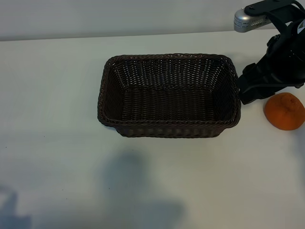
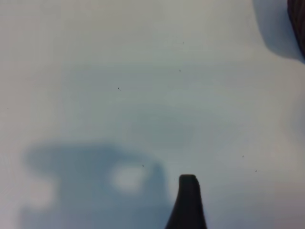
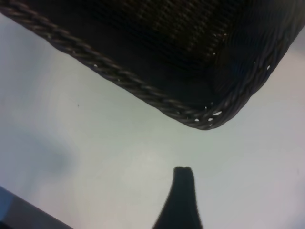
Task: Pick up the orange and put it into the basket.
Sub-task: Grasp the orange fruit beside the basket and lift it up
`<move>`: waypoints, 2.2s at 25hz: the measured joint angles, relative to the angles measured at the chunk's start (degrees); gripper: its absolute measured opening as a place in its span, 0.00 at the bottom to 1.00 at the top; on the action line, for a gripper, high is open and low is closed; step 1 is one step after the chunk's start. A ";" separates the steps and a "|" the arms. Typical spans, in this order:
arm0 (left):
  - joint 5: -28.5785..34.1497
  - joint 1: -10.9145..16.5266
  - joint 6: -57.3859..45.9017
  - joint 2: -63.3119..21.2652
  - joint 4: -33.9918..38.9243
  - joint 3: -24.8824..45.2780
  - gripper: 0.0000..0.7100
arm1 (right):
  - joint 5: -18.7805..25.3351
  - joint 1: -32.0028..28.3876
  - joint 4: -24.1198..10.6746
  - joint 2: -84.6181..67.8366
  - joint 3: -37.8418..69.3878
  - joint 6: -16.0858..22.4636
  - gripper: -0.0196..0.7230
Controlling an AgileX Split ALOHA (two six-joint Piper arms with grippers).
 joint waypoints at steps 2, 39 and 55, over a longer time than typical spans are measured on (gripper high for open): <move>-0.02 0.00 0.00 0.00 0.00 0.01 0.84 | 0.15 0.00 0.00 0.00 0.00 0.00 0.83; -0.88 -1.70 -0.47 -3.19 -0.05 0.41 0.84 | -8.82 -4.51 -17.47 9.52 -0.07 20.94 0.79; -0.88 -1.70 -0.47 -3.19 -0.05 0.41 0.84 | -13.63 -13.29 -15.55 19.66 1.50 21.24 0.78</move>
